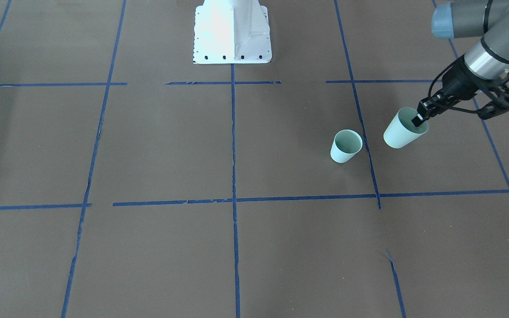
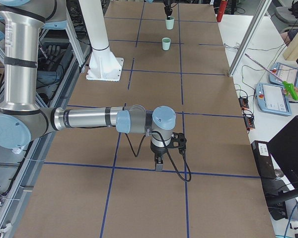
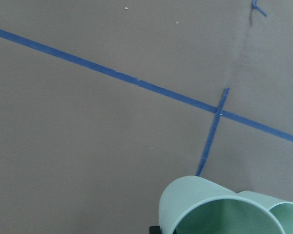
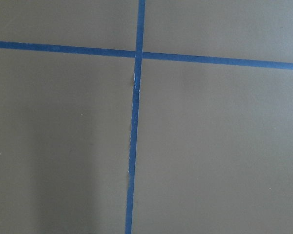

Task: Stack cups
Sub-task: 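Lift the held cup and carry it over the other green cup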

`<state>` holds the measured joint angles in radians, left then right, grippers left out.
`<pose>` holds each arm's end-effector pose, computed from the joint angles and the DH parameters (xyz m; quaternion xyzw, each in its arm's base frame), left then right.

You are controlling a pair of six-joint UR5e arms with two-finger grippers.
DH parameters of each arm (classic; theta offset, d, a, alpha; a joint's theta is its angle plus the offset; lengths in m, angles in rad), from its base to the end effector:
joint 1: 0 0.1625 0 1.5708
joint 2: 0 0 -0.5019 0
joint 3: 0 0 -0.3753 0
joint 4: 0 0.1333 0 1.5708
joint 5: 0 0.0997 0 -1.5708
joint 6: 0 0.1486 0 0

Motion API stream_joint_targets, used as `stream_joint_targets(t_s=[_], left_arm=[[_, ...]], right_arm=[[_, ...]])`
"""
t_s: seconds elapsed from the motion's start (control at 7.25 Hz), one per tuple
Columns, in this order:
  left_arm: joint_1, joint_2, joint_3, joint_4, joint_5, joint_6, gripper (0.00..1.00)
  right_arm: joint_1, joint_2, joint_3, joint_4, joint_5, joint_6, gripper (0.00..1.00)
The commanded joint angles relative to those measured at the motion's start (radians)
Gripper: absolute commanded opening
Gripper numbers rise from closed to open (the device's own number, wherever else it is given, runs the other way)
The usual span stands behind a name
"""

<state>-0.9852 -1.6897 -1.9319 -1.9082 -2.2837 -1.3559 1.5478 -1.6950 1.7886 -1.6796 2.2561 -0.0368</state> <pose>0.2698 -0.4722 0.4917 -0.0540 0.4882 -0.1946 0.8491 0.0298 -0.4102 0.7420 -0.0048 -0.3360 -0.0256 0.9415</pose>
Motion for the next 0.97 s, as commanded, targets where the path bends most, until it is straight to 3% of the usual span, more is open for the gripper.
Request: stream_joint_targets(t_s=[0.0,0.28,0.83], left_arm=[[0.106,-0.073,0.018,0.005,0.076,-0.147,0.0],[0.112,-0.103,0.014,0.079,0.088,-0.149,0.0],[0.14,-0.099,0.004,0.083,0.102,-0.149,0.0]], right_arm=[[0.0,0.0,0.0,0.0,-0.001,0.0,1.0],[0.0,0.0,0.0,0.0,-0.001,0.0,1.0],[0.0,0.0,0.0,0.0,0.0,0.0,1.0]])
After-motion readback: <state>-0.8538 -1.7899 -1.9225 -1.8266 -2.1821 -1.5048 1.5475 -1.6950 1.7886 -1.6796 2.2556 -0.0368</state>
